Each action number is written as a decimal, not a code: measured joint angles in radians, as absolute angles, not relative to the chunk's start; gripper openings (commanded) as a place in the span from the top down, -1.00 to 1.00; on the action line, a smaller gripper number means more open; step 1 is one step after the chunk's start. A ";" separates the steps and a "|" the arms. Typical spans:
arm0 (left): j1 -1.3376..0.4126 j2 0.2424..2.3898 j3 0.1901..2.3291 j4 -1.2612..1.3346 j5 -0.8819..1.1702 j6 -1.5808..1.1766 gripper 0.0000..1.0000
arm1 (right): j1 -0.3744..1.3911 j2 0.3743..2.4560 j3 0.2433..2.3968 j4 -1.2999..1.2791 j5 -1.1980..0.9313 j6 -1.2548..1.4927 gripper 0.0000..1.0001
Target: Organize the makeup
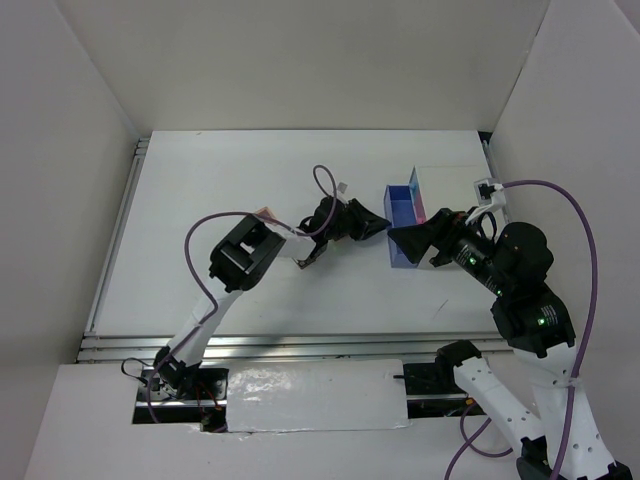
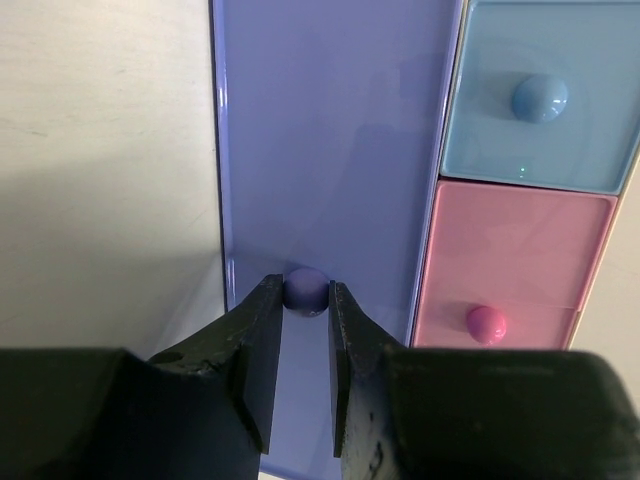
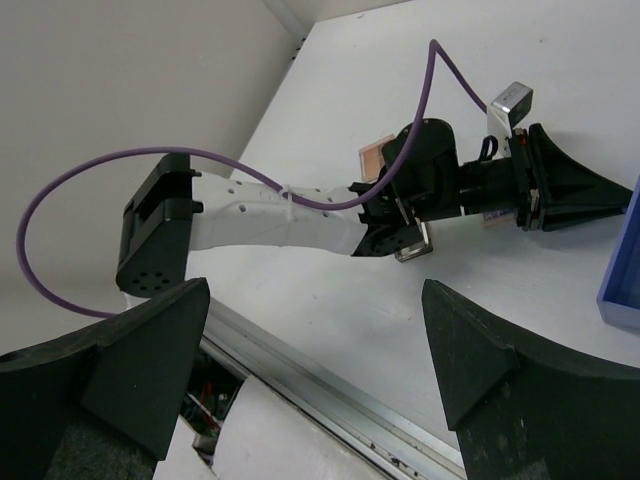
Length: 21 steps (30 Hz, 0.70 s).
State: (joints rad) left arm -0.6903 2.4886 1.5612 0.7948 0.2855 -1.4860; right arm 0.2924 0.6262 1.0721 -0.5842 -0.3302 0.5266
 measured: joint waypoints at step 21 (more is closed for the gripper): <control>-0.641 2.350 1.435 0.728 0.303 -1.406 -0.99 | 0.292 0.635 1.072 -0.577 -0.356 0.528 -0.89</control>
State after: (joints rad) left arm -0.6411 2.3505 1.4345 0.7284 0.3035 -1.4063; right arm 0.2924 0.6353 1.0721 -0.5766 -0.3565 0.5282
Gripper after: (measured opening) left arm 0.934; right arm 0.946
